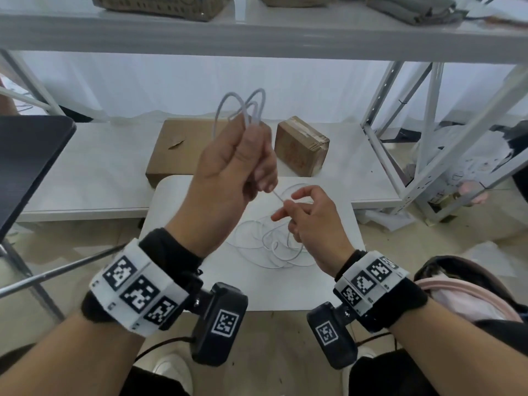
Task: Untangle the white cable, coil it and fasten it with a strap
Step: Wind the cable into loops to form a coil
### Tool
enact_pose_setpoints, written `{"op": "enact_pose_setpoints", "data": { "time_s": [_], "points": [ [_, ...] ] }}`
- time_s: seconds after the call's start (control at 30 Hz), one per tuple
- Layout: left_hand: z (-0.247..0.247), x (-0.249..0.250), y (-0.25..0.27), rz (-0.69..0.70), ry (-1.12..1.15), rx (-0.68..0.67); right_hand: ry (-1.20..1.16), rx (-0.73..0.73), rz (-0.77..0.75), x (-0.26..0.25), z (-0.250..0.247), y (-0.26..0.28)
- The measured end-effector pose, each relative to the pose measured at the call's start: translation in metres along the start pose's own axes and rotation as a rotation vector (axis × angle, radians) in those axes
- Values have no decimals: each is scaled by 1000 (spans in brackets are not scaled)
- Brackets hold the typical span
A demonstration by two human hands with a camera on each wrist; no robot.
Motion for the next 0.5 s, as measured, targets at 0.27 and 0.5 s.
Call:
{"op": "enact_pose_setpoints", "data": {
  "time_s": [0.27,0.5],
  "points": [
    [19,-16,7,130,-817,204,262,-287,-254,-47,24,15],
    [34,-23,10,294,-1257,325,257,-375,-209,-50,27,19]
  ]
}}
Point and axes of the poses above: each hand's wrist, its own y-axis away from the middle knuckle, its own z-axis out of the palm, x = y × z, the point moved 9 cm from there along -y, towards the middle knuckle, and after that the axes turned 15 degrees about -z, right-handed, at the moved point
